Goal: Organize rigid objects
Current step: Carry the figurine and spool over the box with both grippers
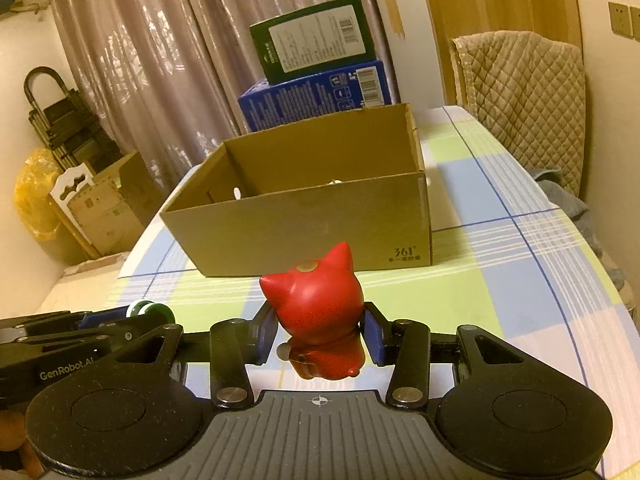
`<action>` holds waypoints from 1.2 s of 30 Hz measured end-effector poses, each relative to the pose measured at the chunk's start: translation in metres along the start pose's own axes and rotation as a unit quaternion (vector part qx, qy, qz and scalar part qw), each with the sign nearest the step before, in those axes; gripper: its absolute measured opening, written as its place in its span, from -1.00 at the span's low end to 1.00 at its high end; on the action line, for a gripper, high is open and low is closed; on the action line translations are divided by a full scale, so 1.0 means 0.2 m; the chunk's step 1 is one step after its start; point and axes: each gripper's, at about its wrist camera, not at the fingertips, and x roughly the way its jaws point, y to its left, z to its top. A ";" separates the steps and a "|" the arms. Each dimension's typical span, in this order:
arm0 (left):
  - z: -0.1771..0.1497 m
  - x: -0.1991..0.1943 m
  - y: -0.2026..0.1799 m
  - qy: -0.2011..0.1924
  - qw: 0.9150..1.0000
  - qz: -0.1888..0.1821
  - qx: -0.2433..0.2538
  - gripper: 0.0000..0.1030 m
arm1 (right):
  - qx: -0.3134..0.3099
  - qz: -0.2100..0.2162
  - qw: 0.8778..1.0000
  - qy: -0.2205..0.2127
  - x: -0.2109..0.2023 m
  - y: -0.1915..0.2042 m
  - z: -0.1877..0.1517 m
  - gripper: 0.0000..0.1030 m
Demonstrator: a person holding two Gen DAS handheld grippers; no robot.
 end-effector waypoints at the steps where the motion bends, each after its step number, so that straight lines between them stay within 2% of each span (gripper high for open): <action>1: 0.00 -0.01 0.00 0.000 1.000 0.002 0.000 -0.48 | -0.002 0.000 1.000 -0.001 -0.02 0.01 0.00 -0.19; 14: 0.01 -0.14 -0.06 -0.011 1.000 0.003 0.006 -0.48 | -0.006 0.010 1.000 -0.011 -0.13 0.05 0.00 -0.19; 36: 0.02 -0.11 -0.06 -0.005 1.000 -0.008 0.002 -0.48 | 0.004 0.003 1.000 -0.004 -0.12 0.01 -0.01 -0.19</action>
